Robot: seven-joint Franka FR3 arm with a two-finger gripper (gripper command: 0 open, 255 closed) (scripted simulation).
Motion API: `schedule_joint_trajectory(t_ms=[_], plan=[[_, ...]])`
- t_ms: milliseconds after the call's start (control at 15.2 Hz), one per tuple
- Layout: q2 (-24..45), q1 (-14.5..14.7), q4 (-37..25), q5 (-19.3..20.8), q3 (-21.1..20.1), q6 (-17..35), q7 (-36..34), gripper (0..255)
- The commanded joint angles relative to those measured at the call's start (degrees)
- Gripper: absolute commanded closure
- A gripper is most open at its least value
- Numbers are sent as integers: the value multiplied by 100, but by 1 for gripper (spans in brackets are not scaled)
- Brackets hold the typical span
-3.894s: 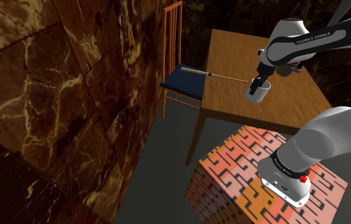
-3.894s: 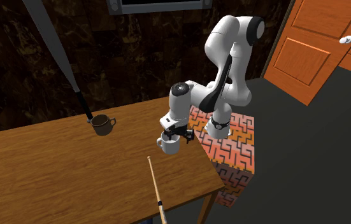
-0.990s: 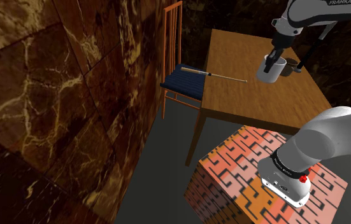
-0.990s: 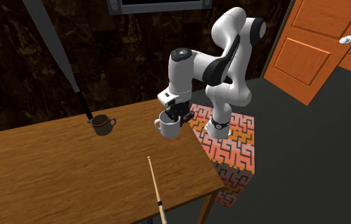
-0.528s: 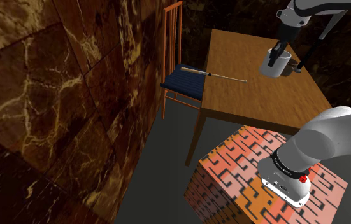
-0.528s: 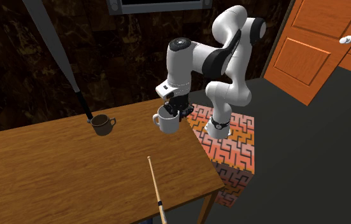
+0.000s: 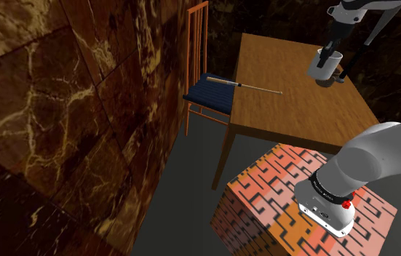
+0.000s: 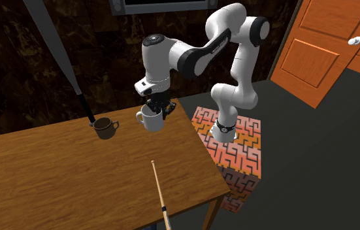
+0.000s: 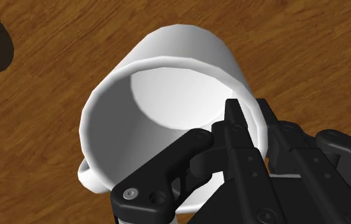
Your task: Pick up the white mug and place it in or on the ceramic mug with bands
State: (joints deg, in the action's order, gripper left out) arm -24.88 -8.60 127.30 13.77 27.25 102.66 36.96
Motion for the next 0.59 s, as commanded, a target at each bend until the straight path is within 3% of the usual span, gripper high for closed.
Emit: schedule_joint_trajectory(t_ms=[0, 528], plan=[[321, -12, -343, -40, 248, 14, 322, 255], [1926, -108, -1874, -725, 1227, 40, 1741, 255]])
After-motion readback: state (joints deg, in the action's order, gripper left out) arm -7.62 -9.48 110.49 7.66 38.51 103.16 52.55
